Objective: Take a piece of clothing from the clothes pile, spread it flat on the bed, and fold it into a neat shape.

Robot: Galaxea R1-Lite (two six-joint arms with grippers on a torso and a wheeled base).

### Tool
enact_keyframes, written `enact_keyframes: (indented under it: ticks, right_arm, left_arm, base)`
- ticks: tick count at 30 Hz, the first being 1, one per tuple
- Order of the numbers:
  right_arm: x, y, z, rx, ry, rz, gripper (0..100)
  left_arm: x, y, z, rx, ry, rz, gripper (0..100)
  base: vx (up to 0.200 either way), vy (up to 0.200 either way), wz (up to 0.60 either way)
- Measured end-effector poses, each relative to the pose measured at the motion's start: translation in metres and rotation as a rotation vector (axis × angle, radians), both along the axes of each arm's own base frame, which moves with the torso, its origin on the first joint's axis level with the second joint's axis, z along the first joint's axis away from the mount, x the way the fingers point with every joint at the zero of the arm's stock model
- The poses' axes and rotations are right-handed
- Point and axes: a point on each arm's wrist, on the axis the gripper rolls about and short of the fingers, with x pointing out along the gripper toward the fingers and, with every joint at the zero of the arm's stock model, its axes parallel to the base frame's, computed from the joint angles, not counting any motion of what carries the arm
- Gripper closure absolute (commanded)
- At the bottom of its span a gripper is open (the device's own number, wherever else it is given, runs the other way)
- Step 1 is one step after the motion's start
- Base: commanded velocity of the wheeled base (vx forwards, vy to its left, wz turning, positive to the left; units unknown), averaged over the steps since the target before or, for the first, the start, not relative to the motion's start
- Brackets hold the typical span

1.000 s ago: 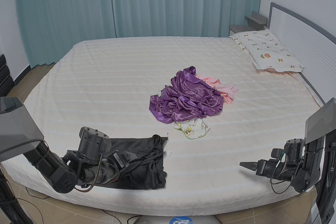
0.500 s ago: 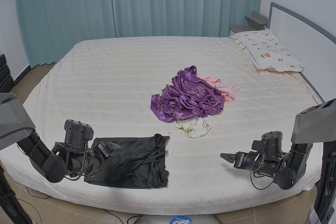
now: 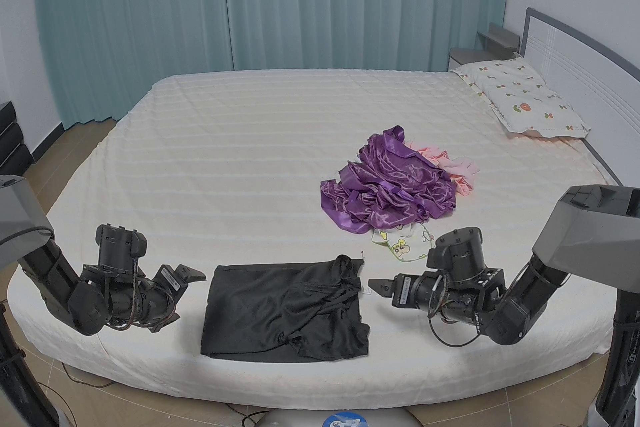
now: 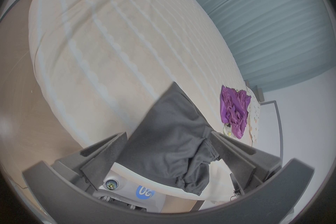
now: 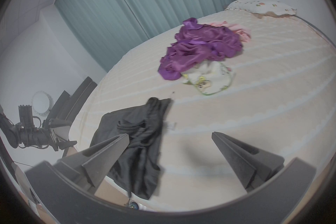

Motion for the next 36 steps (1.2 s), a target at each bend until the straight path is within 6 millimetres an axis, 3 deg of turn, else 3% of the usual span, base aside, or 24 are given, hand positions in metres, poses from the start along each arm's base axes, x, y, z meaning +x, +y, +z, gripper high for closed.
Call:
enact_keyframes:
  ticks: [5,9,17,30,31,36]
  right_arm:
    - [-0.003,0.032,0.010,-0.028,0.028,0.064,0]
    - [-0.012,0.051,0.013,-0.051,0.048,0.116,0]
    - [-0.015,0.065,0.007,-0.150,0.109,0.114,0]
    - [-0.009,0.076,-0.021,-0.208,0.140,0.120,0]
    - [-0.009,0.077,-0.022,-0.211,0.142,0.120,100]
    - [-0.007,0.078,-0.032,-0.249,0.172,0.120,100]
  left_arm:
    - [0.007,0.009,-0.006,-0.016,-0.029,0.017,0]
    - [0.009,0.014,-0.016,-0.013,-0.015,0.025,0]
    - [0.008,0.016,-0.027,0.005,0.019,0.013,0]
    - [0.007,0.016,-0.032,0.009,0.035,0.009,0]
    - [0.007,0.016,-0.032,0.010,0.035,0.009,0]
    - [0.007,0.016,-0.032,0.009,0.035,0.009,0]
  base:
    - [0.000,0.200,0.00]
    - [0.000,0.000,0.00]
    - [0.000,0.000,0.00]
    - [0.000,0.000,0.00]
    - [0.000,0.000,0.00]
    - [0.000,0.000,0.00]
